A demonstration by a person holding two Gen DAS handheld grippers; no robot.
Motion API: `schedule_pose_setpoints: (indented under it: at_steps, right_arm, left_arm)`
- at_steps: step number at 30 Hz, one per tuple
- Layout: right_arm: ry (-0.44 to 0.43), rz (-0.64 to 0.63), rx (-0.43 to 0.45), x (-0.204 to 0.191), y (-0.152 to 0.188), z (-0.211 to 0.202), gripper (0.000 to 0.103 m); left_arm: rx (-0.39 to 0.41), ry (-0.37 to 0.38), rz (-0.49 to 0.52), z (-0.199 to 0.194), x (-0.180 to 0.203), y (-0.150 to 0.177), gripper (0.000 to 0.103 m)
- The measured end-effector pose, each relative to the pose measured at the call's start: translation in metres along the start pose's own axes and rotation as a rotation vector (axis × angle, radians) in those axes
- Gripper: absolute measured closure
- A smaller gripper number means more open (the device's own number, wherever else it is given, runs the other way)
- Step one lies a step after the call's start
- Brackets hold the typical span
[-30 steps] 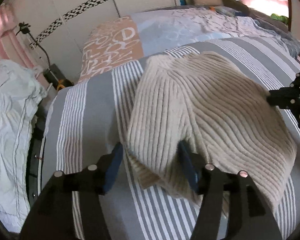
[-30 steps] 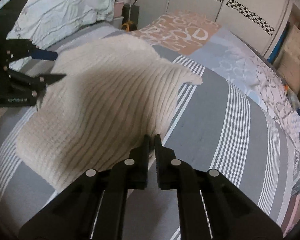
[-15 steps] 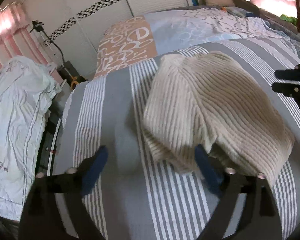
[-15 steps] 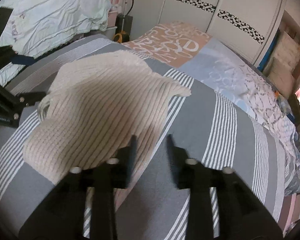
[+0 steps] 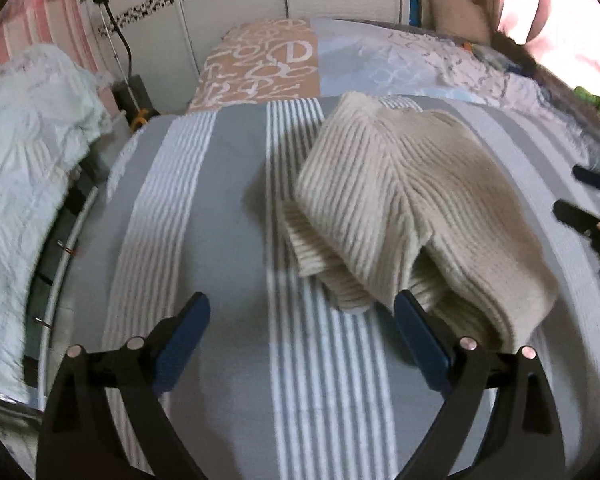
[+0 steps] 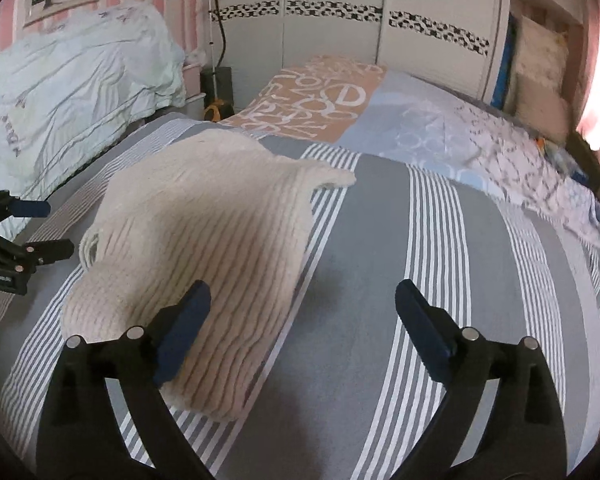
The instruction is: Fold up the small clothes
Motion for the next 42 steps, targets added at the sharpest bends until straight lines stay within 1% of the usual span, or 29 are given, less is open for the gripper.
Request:
schedule_pose_setpoints:
  at_steps: [3, 5, 8, 10, 14, 15, 18, 22, 24, 25, 26, 27, 29, 30, 31, 33, 35, 36, 37, 39, 42]
  right_arm:
    - [-0.002, 0.035, 0.002, 0.007, -0.001, 0.002, 0.009]
    - [-0.018, 0.073, 0.003, 0.012, -0.003, 0.003, 0.009]
    - [-0.028, 0.098, -0.005, 0.015, -0.006, 0.007, 0.009]
    - [-0.031, 0.110, -0.009, 0.015, -0.007, 0.010, 0.009]
    - [-0.024, 0.097, -0.016, 0.014, -0.008, 0.015, 0.009]
    - [-0.022, 0.091, -0.018, 0.013, -0.008, 0.017, 0.009]
    - [-0.025, 0.086, -0.021, 0.013, -0.008, 0.020, 0.009]
    - [-0.027, 0.081, -0.035, 0.013, -0.007, 0.027, 0.009]
    - [-0.020, 0.074, -0.036, 0.014, -0.006, 0.028, 0.009]
    - [-0.014, 0.070, -0.036, 0.015, -0.006, 0.028, 0.009]
    - [-0.011, 0.067, -0.035, 0.015, -0.006, 0.029, 0.009]
    - [-0.009, 0.065, -0.035, 0.016, -0.006, 0.029, 0.009]
    - [-0.011, 0.065, -0.037, 0.016, -0.007, 0.030, 0.009]
    - [-0.011, 0.064, -0.036, 0.015, -0.007, 0.030, 0.009]
    - [-0.010, 0.060, -0.033, 0.015, -0.007, 0.030, 0.009]
    - [-0.008, 0.051, -0.031, 0.014, -0.007, 0.030, 0.009]
    - [-0.004, 0.040, -0.032, 0.014, -0.005, 0.030, 0.009]
    - [0.000, 0.037, -0.033, 0.015, -0.005, 0.030, 0.009]
    - [0.002, 0.035, -0.036, 0.016, -0.004, 0.031, 0.009]
    - [0.002, 0.036, -0.042, 0.017, -0.004, 0.032, 0.009]
    - [-0.013, 0.039, -0.043, 0.016, -0.005, 0.033, 0.009]
  left_arm:
    - [0.005, 0.030, -0.030, -0.001, -0.002, -0.005, 0.009]
    - [0.010, 0.071, -0.066, -0.001, -0.004, -0.011, 0.009]
    - [-0.003, 0.122, -0.115, 0.006, -0.004, -0.020, 0.009]
    - [-0.022, 0.155, -0.125, 0.015, 0.002, -0.026, 0.009]
    - [-0.039, 0.188, -0.112, 0.031, 0.014, -0.031, 0.009]
    - [-0.038, 0.210, -0.120, 0.034, 0.015, -0.032, 0.009]
    - [-0.019, 0.264, -0.164, 0.038, 0.012, -0.036, 0.009]
    - [0.015, 0.313, -0.204, 0.036, 0.006, -0.039, 0.009]
    - [0.025, 0.345, -0.231, 0.029, 0.003, -0.039, 0.009]
    - [0.045, 0.365, -0.249, 0.021, -0.001, -0.039, 0.009]
    - [0.061, 0.366, -0.255, 0.013, -0.004, -0.041, 0.009]
    - [0.078, 0.346, -0.246, 0.004, -0.007, -0.045, 0.009]
    - [0.083, 0.313, -0.213, 0.000, -0.007, -0.052, 0.009]
    - [0.074, 0.296, -0.197, 0.003, -0.005, -0.054, 0.009]
    - [0.042, 0.278, -0.180, 0.013, -0.003, -0.055, 0.009]
    - [-0.011, 0.281, -0.165, 0.033, 0.004, -0.050, 0.009]
    - [-0.044, 0.276, -0.161, 0.050, 0.007, -0.044, 0.007]
    - [-0.047, 0.290, -0.168, 0.056, 0.007, -0.040, 0.003]
    - [-0.037, 0.302, -0.183, 0.058, 0.006, -0.036, 0.001]
    - [-0.010, 0.329, -0.181, 0.060, 0.005, -0.028, 0.001]
    - [-0.006, 0.385, -0.156, 0.069, 0.014, -0.018, 0.001]
Point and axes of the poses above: each gripper's, at about its wrist camera, not at the fingertips, and z roughly the way its jaws point, x to its right, y to its underside, the point moved 6 cm from there along z, roughly the way its jaws point, and after that the axes turned 11 degrees about z, right-handed, at the moved point
